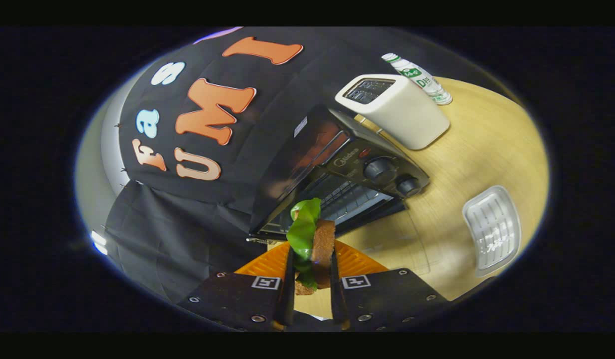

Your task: Open the toaster oven, put the food inside, and close the toaster oven door.

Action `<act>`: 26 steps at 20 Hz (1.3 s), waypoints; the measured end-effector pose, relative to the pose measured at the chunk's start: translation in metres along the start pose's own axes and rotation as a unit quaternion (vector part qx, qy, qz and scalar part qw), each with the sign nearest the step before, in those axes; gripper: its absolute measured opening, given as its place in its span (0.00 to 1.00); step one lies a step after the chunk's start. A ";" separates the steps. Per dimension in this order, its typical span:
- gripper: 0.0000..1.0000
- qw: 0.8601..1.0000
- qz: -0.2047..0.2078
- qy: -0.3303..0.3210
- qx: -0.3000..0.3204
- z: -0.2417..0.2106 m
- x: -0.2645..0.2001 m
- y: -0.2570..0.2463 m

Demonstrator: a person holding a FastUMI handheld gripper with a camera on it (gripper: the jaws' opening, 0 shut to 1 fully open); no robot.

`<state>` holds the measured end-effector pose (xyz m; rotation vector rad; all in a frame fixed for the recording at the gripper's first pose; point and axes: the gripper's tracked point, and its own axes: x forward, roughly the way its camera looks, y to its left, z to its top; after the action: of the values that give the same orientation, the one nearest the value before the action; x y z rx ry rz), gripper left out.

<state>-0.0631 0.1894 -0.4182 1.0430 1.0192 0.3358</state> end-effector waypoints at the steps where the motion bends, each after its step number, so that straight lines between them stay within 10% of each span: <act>1: 0.31 1.000 0.000 -0.001 0.007 -0.001 0.010 0.001; 26: 0.31 0.981 0.007 -0.174 0.079 0.032 0.136 -0.008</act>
<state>0.0325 0.2583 -0.4933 1.2036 0.7308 0.0767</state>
